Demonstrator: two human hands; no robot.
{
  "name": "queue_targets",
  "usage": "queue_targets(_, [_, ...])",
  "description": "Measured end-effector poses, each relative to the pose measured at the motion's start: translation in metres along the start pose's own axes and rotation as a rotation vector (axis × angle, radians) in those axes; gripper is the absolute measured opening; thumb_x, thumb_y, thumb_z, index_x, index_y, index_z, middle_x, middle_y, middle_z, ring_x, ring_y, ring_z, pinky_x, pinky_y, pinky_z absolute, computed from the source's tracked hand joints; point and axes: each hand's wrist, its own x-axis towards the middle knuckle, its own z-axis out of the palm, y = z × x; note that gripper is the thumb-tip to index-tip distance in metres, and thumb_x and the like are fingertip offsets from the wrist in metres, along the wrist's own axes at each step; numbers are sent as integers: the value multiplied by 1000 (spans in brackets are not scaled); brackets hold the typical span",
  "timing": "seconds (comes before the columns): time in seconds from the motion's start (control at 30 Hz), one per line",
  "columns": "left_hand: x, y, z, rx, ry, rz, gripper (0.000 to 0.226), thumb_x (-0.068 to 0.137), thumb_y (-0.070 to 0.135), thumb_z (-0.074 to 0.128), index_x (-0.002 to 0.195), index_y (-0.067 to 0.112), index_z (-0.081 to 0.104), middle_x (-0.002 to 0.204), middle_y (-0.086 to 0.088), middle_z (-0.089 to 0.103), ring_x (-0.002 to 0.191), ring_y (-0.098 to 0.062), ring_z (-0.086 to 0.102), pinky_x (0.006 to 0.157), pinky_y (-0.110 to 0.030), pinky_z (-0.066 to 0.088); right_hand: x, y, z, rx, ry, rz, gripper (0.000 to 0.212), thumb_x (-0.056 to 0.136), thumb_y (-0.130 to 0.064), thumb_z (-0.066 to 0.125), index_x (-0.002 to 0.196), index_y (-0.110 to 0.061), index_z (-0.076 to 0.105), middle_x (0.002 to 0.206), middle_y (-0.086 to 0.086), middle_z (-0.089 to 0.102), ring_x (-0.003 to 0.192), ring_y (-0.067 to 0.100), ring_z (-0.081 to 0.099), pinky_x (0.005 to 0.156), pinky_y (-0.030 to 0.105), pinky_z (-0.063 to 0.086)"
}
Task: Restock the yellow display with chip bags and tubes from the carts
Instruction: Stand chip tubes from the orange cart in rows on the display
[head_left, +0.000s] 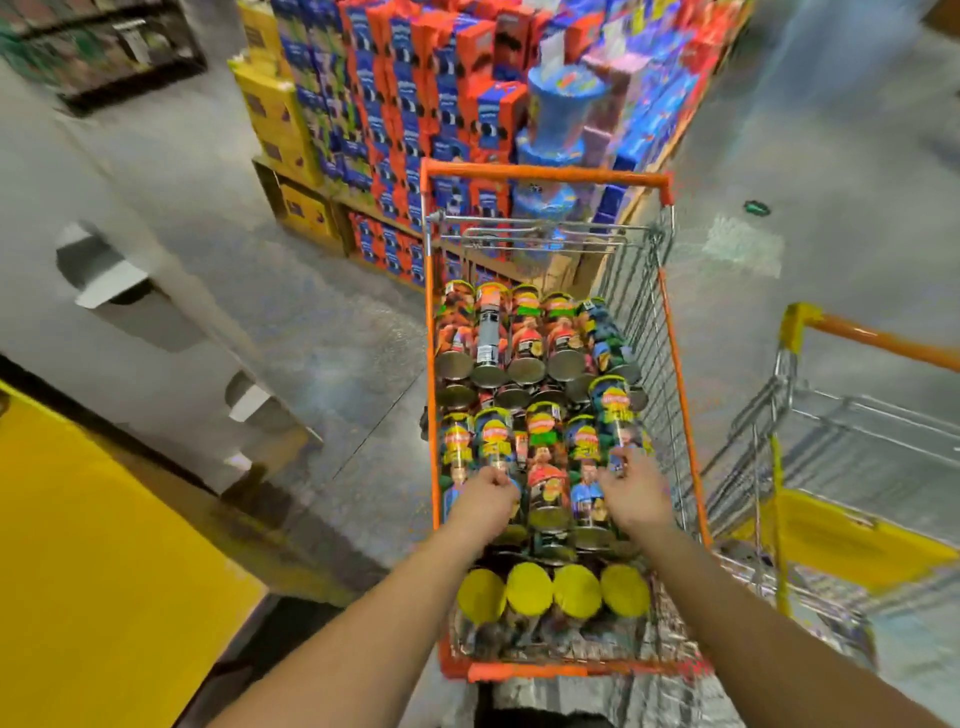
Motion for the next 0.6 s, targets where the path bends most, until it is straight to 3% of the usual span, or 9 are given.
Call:
queue_targets(0.07, [20, -6, 17, 38, 57, -70, 19, 84, 26, 59, 98, 14, 56, 106, -17, 65, 95, -33, 62, 78, -35, 49, 16, 13, -7, -51, 2, 36, 54, 87, -28, 67, 134, -7, 49, 130, 19, 51, 120, 37, 48, 98, 41, 40])
queue_targets(0.13, [32, -8, 30, 115, 106, -112, 44, 80, 32, 62, 118, 10, 55, 119, -18, 61, 106, -36, 59, 89, -38, 50, 28, 22, -12, -44, -28, 63, 70, 86, -36, 69, 143, -9, 38, 140, 19, 42, 130, 37, 39, 106, 43, 35])
queue_targets(0.2, [35, -8, 35, 158, 129, -163, 54, 86, 33, 63, 130, 6, 49, 127, -18, 57, 112, -37, 56, 86, -33, 46, 33, 25, -10, -46, -33, 60, 79, 86, -44, 68, 146, -9, 32, 146, 18, 38, 135, 35, 35, 109, 44, 32])
queue_targets(0.3, [42, -11, 45, 166, 172, -250, 57, 83, 35, 70, 125, 4, 49, 122, -16, 58, 108, -35, 58, 81, -37, 48, 40, 29, -7, -18, -48, 91, 84, 88, -46, 65, 150, -11, 23, 151, 18, 30, 138, 35, 30, 110, 44, 29])
queue_targets(0.47, [57, -19, 58, 197, 194, -323, 57, 78, 47, 64, 116, 6, 58, 118, -15, 59, 110, -36, 57, 91, -38, 48, 49, 38, 1, -1, -89, 182, 89, 90, -46, 62, 153, -8, 13, 151, 21, 31, 137, 38, 33, 107, 45, 34])
queue_targets(0.6, [66, -6, 64, 161, 115, -387, 54, 76, 55, 55, 112, 15, 61, 95, -6, 57, 97, -27, 58, 78, -34, 48, 54, 39, 1, 69, -101, 230, 95, 80, -47, 70, 151, -9, 20, 143, 20, 40, 126, 40, 45, 101, 46, 43])
